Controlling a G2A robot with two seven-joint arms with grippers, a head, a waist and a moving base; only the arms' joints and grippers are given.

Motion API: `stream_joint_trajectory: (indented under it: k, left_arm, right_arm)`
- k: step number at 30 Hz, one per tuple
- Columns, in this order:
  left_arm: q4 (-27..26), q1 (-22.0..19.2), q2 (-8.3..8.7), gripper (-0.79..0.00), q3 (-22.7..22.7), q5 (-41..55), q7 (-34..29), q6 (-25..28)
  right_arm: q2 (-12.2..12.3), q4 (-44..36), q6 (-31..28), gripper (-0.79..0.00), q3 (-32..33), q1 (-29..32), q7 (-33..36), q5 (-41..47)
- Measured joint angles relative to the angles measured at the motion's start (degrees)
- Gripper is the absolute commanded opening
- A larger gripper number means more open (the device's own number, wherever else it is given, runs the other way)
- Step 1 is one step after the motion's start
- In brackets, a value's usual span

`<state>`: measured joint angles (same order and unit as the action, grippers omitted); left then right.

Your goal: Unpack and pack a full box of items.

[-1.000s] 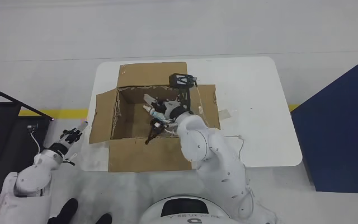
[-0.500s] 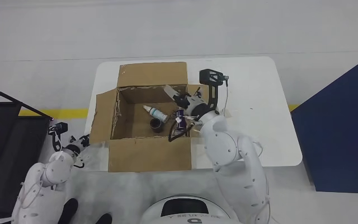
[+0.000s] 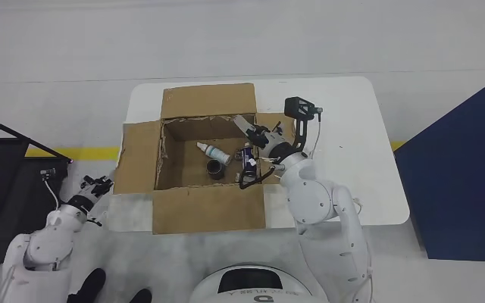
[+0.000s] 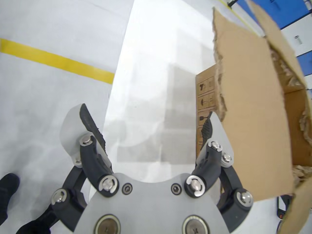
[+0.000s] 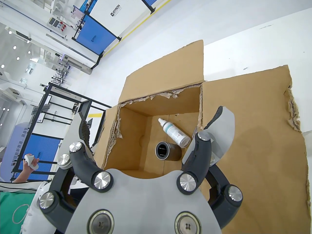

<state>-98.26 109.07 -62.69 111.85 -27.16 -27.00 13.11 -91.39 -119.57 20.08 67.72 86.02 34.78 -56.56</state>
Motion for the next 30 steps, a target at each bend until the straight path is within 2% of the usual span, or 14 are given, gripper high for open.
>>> stream_joint_trajectory:
  k: [6, 10, 14, 19, 22, 27, 30]
  left_arm:
    - [-7.1, -0.2, 0.40, 0.000, 1.8, -0.5, -3.6, 1.1]
    - [-12.8, -2.0, 0.66, 0.000, 1.0, -2.0, -6.4, -0.2]
    - [-16.1, -4.5, 1.01, 0.000, -1.5, -4.9, -10.9, -1.6]
    - [-14.9, -10.8, 1.53, 0.000, -10.2, -11.9, -19.6, -2.4]
    - [-13.1, -14.7, 1.49, 0.000, -15.7, -15.5, -21.8, -3.3]
    - [-10.8, -17.7, 1.41, 0.000, -18.7, -15.5, -22.0, -4.3]
    - [-10.2, -18.2, 1.52, 0.000, -18.6, -15.5, -22.1, -4.0]
  right_arm:
    - [0.0, 0.0, 0.0, 0.000, 0.0, 0.0, 0.0, 0.0]
    - [0.0, 0.0, 0.0, 0.000, 0.0, 0.0, 0.0, 0.0]
    - [0.0, 0.0, 0.0, 0.000, 0.0, 0.0, 0.0, 0.0]
    - [0.0, 0.0, 0.0, 0.000, 0.0, 0.0, 0.0, 0.0]
    - [0.0, 0.0, 0.0, 0.000, 0.0, 0.0, 0.0, 0.0]
    - [0.0, 0.1, 0.1, 0.000, 0.5, 0.3, -0.7, 0.5]
    - [0.1, -1.4, 0.9, 0.000, 4.0, 2.2, -3.9, 4.8]
